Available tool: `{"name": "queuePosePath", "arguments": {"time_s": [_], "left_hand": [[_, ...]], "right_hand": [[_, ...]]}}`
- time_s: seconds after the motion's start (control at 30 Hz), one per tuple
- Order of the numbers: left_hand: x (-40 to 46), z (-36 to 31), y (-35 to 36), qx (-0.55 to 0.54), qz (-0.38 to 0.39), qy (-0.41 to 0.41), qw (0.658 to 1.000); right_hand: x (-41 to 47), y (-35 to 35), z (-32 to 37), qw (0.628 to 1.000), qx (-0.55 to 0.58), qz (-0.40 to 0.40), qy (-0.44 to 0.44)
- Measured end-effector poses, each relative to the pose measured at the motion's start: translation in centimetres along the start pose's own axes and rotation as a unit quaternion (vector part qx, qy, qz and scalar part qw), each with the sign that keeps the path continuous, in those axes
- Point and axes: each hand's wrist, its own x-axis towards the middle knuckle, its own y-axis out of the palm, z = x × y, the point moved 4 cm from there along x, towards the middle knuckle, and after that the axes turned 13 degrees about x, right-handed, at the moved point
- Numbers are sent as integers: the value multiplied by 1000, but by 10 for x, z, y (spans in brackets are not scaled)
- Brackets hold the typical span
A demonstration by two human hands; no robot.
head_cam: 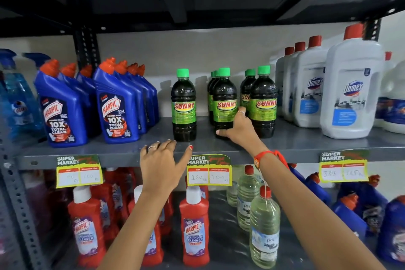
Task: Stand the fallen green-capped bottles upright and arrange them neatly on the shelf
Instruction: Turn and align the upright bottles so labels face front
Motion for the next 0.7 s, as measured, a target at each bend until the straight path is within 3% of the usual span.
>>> {"name": "queuePosePath", "arguments": {"time_s": [0.5,0.7], "left_hand": [[-1,0,1,-6,-17,-5,1000],[0,-2,-1,-17,-18,-8,1000]], "right_hand": [[-5,0,6,1000,-14,7,-23],[-20,-40,-1,993,8,-87,-73]]}}
